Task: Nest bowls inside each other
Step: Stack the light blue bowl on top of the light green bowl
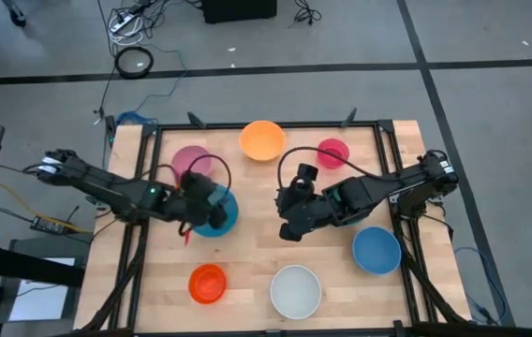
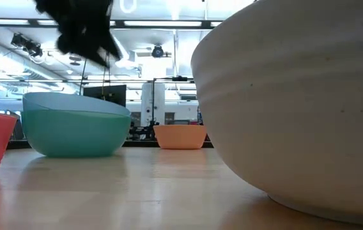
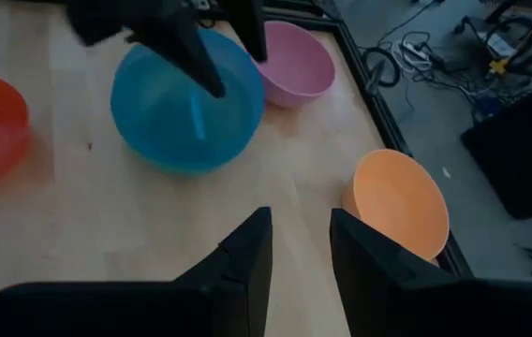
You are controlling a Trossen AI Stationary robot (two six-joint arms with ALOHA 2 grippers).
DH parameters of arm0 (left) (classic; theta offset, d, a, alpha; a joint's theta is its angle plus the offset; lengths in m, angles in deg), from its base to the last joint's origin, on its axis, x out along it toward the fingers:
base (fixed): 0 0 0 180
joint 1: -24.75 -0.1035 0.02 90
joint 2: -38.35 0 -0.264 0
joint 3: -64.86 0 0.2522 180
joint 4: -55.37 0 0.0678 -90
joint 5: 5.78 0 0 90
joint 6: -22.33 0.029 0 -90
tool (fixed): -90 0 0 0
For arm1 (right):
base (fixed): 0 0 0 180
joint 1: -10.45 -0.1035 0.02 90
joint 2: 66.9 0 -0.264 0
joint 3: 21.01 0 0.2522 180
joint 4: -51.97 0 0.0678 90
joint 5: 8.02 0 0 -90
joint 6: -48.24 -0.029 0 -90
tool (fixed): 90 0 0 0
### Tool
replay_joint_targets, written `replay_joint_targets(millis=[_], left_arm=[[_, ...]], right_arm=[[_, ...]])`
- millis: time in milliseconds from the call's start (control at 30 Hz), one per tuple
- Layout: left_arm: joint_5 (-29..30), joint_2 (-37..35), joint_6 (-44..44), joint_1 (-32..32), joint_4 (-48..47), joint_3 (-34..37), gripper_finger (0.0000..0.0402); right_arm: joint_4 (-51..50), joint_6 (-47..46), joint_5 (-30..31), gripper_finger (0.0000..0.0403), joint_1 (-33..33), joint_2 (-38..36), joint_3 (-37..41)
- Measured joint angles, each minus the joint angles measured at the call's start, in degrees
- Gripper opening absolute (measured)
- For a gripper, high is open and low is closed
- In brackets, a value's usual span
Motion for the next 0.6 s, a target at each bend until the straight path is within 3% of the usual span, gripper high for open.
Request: replay_joint_targets(millis=[100, 300, 600], left_arm=[[-0.2, 0.0, -7.6, -2.1, -10.5, 0.1, 0.0289], [4.2, -0.7, -7.9, -5.1, -12.8, -0.1, 0.028], [-3.7, 4.2, -12.1, -10.1, -23.8, 0.0, 0.0279]], right_arm=[[0.0, -0.9, 0.0, 0.0098, 0.0, 0.0, 1.1], [-0.1, -2.8, -0.2, 0.0098, 0.0, 0.0, 2.1], [0.2, -3.2, -0.7, 0.0098, 0.1, 0.0, 2.1]])
